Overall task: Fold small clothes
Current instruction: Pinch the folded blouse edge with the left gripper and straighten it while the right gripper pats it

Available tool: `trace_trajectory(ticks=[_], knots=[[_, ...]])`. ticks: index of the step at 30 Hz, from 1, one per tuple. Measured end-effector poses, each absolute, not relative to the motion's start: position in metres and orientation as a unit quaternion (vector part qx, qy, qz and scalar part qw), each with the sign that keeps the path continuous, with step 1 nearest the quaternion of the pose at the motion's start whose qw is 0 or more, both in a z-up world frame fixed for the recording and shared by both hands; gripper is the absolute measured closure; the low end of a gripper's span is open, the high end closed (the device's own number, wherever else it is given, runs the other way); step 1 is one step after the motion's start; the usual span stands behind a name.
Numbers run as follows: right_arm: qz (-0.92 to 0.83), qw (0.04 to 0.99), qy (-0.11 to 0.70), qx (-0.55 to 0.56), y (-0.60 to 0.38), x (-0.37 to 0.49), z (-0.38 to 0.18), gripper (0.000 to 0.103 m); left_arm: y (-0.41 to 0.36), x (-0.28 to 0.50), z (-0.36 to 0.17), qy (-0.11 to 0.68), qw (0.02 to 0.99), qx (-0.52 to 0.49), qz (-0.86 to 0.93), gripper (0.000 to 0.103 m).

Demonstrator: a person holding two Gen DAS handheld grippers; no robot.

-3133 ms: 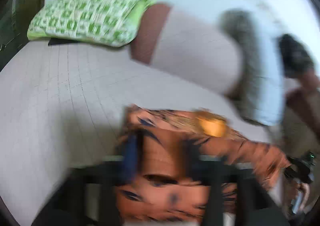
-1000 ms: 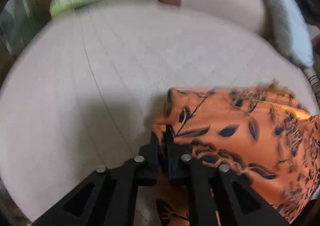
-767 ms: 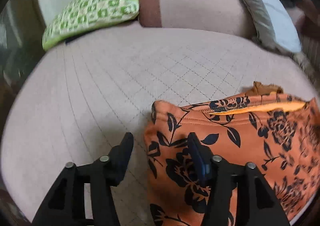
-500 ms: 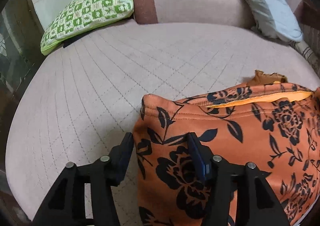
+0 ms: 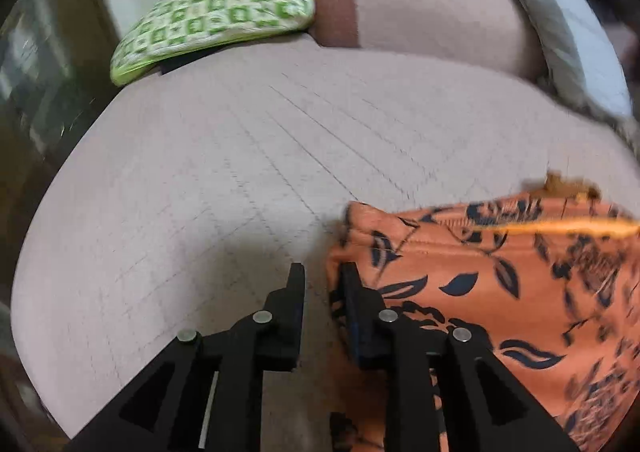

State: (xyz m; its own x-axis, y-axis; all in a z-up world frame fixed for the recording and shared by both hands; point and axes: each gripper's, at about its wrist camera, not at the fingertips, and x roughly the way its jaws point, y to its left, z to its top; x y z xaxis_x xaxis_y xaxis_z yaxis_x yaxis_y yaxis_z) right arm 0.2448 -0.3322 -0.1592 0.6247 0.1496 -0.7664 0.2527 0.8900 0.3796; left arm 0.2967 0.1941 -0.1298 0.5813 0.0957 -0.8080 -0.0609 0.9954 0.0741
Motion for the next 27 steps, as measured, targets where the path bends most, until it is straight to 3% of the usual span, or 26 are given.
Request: trace_trajectory(ticks=[3, 5, 6, 7, 8, 10, 12, 14, 15, 16, 17, 19, 20, 21, 22, 24, 27], knots=[[0.077, 0.883, 0.419, 0.195, -0.297, 0.232, -0.132, 0.071, 0.185, 0.270, -0.106, 0.419, 0.907, 0.035, 0.032, 0.081], [0.139, 0.873, 0.427, 0.191, -0.279, 0.224, -0.131, 0.065, 0.173, 0.247, -0.092, 0.392, 0.919, 0.041, 0.008, 0.063], [0.153, 0.864, 0.443, 0.186, -0.274, 0.223, -0.142, 0.053, 0.168, 0.238, -0.091, 0.386, 0.922, 0.044, 0.000, 0.054], [0.111, 0.856, 0.472, 0.178, -0.279, 0.227, -0.163, 0.048, 0.161, 0.231, -0.094, 0.388, 0.920, 0.053, -0.007, 0.042], [0.063, 0.840, 0.504, 0.190, -0.293, 0.230, -0.186, 0.048, 0.157, 0.231, -0.101, 0.399, 0.915, 0.065, -0.010, 0.038], [0.015, 0.812, 0.499, 0.302, -0.332, 0.222, -0.213, 0.082, 0.149, 0.234, -0.140, 0.467, 0.877, 0.113, 0.011, 0.038], [0.004, 0.827, 0.473, 0.303, -0.336, 0.203, -0.186, 0.081, 0.155, 0.226, -0.148, 0.472, 0.876, 0.095, 0.019, 0.038], [0.032, 0.853, 0.446, 0.268, -0.323, 0.184, -0.160, 0.078, 0.160, 0.211, -0.132, 0.450, 0.891, 0.059, 0.017, 0.039], [0.066, 0.858, 0.433, 0.269, -0.315, 0.171, -0.150, 0.068, 0.158, 0.200, -0.123, 0.436, 0.899, 0.047, 0.010, 0.038], [0.102, 0.853, 0.433, 0.273, -0.307, 0.161, -0.149, 0.037, 0.156, 0.192, -0.119, 0.426, 0.904, 0.043, 0.008, 0.036], [0.118, 0.851, 0.435, 0.270, -0.299, 0.155, -0.151, 0.025, 0.153, 0.180, -0.116, 0.417, 0.908, 0.035, -0.004, 0.030], [0.083, 0.847, 0.477, 0.219, -0.291, 0.144, -0.184, 0.023, 0.151, 0.171, -0.124, 0.416, 0.909, 0.016, -0.025, 0.019], [0.050, 0.831, 0.507, 0.223, -0.296, 0.147, -0.206, 0.026, 0.151, 0.172, -0.137, 0.435, 0.900, 0.009, -0.030, 0.018], [0.029, 0.821, 0.507, 0.260, -0.306, 0.144, -0.215, 0.043, 0.149, 0.178, -0.157, 0.475, 0.879, 0.019, -0.021, 0.016], [0.015, 0.824, 0.493, 0.279, -0.311, 0.141, -0.208, 0.049, 0.148, 0.177, -0.165, 0.478, 0.878, 0.030, -0.017, 0.015], [0.021, 0.835, 0.468, 0.288, -0.310, 0.133, -0.187, 0.048, 0.144, 0.170, -0.150, 0.456, 0.889, 0.038, -0.011, 0.017], [0.042, 0.860, 0.429, 0.271, -0.300, 0.116, -0.166, 0.034, 0.136, 0.154, -0.124, 0.398, 0.917, 0.021, -0.034, 0.017]])
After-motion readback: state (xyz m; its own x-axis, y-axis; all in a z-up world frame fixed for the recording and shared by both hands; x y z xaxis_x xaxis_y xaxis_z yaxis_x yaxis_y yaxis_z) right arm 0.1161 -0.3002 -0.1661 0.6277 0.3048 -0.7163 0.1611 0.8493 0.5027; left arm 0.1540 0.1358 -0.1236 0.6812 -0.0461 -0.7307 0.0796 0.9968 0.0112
